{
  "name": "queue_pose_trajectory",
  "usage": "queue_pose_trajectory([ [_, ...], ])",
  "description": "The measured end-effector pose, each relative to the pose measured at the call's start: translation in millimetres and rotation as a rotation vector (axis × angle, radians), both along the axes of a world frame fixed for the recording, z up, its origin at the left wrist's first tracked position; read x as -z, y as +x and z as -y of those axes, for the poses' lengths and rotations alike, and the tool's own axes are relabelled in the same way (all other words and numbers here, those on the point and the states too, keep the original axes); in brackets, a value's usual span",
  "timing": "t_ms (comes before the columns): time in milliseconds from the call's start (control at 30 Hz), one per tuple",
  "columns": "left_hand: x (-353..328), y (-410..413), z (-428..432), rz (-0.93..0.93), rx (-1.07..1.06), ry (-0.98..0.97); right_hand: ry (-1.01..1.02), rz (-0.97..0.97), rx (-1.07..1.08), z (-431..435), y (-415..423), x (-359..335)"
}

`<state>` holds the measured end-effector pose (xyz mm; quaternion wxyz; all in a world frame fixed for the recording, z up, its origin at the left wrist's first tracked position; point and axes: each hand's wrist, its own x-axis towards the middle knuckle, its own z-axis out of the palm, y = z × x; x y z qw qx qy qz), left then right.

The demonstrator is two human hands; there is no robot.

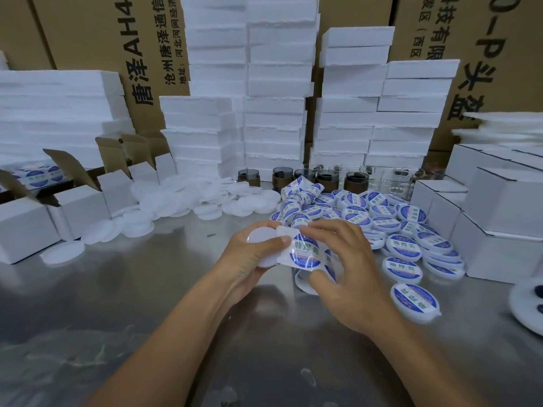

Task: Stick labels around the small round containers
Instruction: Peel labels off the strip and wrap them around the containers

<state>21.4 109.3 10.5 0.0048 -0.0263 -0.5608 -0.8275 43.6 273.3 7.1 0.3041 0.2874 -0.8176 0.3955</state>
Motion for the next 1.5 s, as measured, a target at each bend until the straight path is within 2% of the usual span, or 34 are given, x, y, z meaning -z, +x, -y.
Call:
queue_pose_trajectory([
  [167, -2.2, 5.1, -4.4, -0.005, 0.080, -0.036, 0.059, -0.098, 0.144, 0.9, -3.9, -0.6],
  [400, -4.8, 7.9, -4.9, 0.037, 0.085, 0.000, 0.095, -0.126, 0.184, -2.9, -4.8, -1.3],
  [600, -6.5, 10.7, -5.2, 0.039, 0.104, -0.058, 0.099, -0.143, 0.190, -4.9, -4.2, 0.0],
  [1033, -4.9, 10.5, -3.6, 0.085, 0.117, -0.160, 0.143, -0.317, 0.227, -4.7, 1.6, -6.2],
  [1267, -6.0, 12.4, -4.0, 0.090, 0.109, -0.250, 0.332, -0.266, 0.195, -6.4, 1.2, -4.2],
  [1500, -4.4, 11.1, -3.9, 0.052, 0.095, -0.234, 0.318, -0.121, 0.095, -9.1, 0.7, -3.6],
])
